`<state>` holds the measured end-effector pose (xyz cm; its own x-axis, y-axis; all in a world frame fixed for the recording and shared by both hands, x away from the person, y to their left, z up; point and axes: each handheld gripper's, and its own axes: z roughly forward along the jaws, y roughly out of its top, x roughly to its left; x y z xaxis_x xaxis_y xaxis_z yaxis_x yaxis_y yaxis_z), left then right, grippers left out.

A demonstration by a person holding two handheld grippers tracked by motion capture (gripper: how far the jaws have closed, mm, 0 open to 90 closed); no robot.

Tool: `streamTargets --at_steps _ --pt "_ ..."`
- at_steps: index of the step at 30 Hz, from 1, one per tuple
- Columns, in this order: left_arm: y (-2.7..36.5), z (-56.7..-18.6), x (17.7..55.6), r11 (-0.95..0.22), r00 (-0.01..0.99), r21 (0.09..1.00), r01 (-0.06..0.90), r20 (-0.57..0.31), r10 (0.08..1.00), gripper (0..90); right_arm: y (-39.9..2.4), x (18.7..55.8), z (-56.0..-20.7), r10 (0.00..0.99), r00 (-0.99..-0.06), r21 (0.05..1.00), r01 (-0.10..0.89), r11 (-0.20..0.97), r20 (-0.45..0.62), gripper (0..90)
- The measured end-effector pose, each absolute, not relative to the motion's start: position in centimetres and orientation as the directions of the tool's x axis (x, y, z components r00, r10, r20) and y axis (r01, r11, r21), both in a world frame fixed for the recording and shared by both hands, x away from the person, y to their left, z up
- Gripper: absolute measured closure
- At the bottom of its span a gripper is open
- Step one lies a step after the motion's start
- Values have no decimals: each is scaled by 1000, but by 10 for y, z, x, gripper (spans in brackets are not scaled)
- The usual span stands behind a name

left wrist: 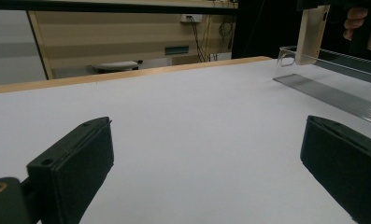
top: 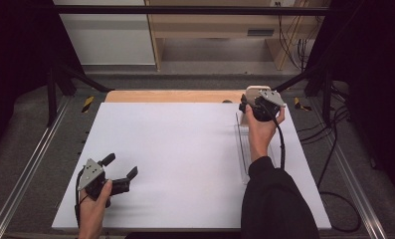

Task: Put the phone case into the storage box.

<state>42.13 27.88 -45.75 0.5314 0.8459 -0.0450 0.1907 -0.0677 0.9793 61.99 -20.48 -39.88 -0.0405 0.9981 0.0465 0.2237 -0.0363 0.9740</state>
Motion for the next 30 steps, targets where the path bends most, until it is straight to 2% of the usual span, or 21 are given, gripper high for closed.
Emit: streamTargets --at_steps 30 --pt "278 -457 421 -72 539 981 182 -38 841 21 -200 629 -412 999 -15 970 238 -44 49 112"
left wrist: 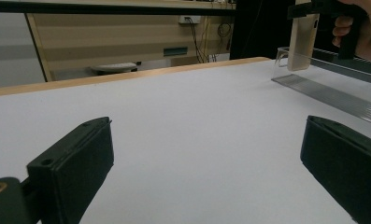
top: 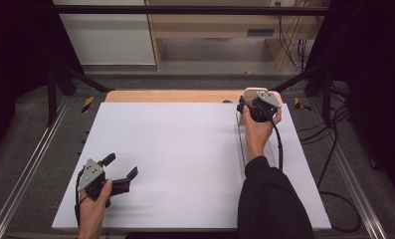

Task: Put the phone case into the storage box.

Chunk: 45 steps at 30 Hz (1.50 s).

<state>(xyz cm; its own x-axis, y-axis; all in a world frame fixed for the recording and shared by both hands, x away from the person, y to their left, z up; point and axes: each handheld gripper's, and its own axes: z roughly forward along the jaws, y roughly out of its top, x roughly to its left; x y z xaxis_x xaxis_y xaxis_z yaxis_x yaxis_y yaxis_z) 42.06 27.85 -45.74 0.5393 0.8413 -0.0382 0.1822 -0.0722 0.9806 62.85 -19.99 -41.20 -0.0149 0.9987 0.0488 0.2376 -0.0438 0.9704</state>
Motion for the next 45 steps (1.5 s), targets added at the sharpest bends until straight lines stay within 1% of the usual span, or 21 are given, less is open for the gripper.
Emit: streamTargets --at_steps 13,45 --pt "278 -458 421 -72 543 981 179 -37 839 21 -203 630 -414 999 -3 970 239 -36 38 111" --pt "277 -458 421 -75 548 981 177 -35 836 21 -196 634 -424 999 -9 968 249 -30 33 111"
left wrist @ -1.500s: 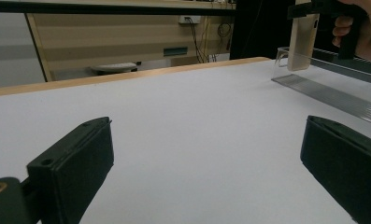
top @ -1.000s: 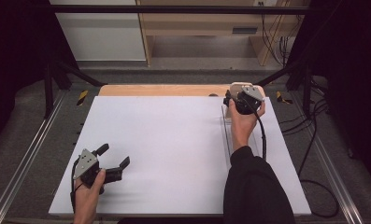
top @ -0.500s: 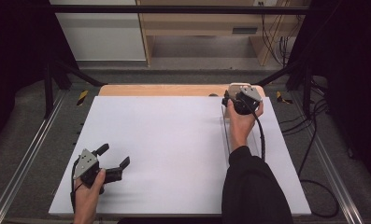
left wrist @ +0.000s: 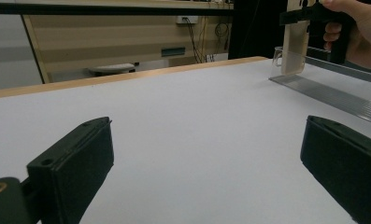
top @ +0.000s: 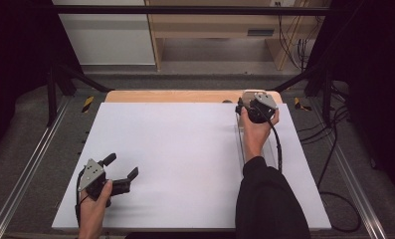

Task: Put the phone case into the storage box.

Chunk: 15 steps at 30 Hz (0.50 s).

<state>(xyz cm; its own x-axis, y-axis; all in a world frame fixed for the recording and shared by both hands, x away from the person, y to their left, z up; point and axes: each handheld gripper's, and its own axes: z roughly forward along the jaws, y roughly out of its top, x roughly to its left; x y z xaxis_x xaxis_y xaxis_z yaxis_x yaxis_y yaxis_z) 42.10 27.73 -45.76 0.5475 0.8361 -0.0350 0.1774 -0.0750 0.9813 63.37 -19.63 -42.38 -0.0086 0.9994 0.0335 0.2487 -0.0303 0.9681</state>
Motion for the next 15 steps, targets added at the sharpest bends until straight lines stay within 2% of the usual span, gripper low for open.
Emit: streamTargets --at_steps 15 --pt "277 -458 421 -75 548 981 177 -35 835 21 -195 634 -429 1000 -6 962 272 -20 22 110"
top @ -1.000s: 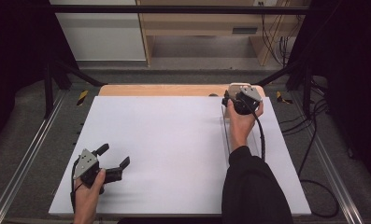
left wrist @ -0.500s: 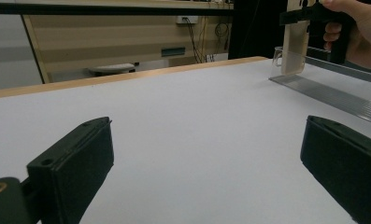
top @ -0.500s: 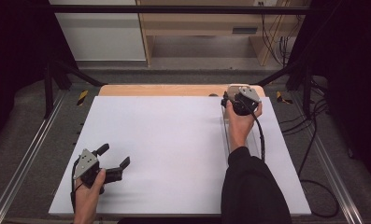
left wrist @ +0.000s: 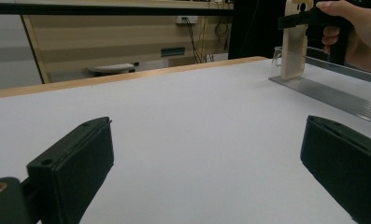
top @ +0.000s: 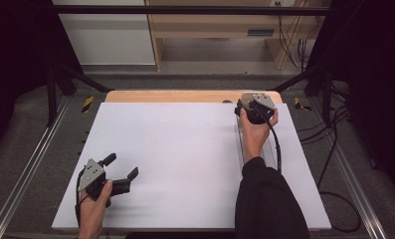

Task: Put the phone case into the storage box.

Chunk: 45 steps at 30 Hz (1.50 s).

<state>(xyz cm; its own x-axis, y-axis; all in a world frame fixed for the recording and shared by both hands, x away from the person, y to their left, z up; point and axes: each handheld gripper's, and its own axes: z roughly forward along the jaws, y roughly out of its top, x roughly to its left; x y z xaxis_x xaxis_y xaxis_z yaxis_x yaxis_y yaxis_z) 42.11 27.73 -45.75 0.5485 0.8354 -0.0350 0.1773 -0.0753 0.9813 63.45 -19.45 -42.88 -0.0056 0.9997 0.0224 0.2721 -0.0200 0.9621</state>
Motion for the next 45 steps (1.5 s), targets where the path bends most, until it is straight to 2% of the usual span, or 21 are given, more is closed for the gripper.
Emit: streamTargets --at_steps 45 --pt "277 -458 421 -77 552 981 177 -34 833 21 -192 637 -431 1000 -5 954 299 -3 5 103"
